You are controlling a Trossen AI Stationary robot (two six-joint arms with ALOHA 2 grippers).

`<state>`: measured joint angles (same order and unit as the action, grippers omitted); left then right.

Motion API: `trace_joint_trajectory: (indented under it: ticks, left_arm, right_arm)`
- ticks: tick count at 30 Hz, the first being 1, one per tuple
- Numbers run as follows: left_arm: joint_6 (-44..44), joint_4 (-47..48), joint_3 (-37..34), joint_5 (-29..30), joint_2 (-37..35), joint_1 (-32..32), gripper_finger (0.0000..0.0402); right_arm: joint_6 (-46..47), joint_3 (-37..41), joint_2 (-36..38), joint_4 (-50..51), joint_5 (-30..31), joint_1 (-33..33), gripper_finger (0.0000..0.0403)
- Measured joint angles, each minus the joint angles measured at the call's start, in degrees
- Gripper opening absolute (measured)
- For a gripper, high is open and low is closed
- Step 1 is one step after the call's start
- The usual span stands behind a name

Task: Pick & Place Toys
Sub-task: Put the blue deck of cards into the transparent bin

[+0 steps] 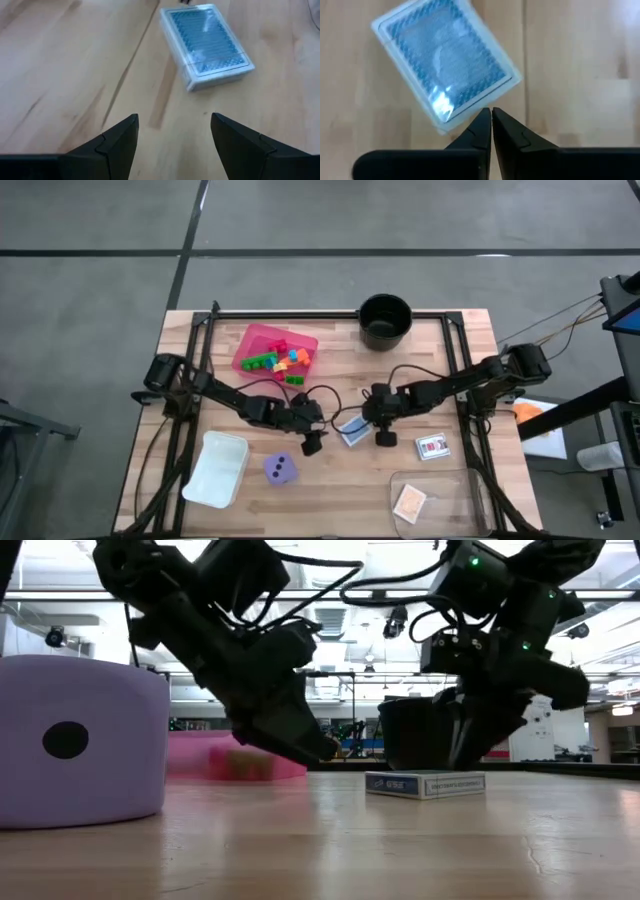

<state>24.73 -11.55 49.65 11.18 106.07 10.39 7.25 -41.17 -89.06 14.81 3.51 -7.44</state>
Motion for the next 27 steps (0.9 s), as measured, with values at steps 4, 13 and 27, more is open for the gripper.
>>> trace_joint_trajectory:
  ticks: [4, 13, 27]
  left_arm:
    - [-0.7, -4.15, 0.07, -2.59, 1.15, 0.0, 0.0253]
    - [1.55, -3.76, 0.97, -5.88, 1.77, 0.0, 0.0253]
    - [1.02, -3.47, 7.15, -5.86, 8.51, -0.37, 0.0252]
  right_arm:
    - [-0.73, -0.2, 0.59, -1.46, -1.63, 0.21, 0.0018]
    - [0.38, -0.15, -0.36, 1.4, -3.34, 0.63, 0.0018]
    - [-0.83, -0.17, -0.89, -5.7, -5.7, 0.98, 0.0018]
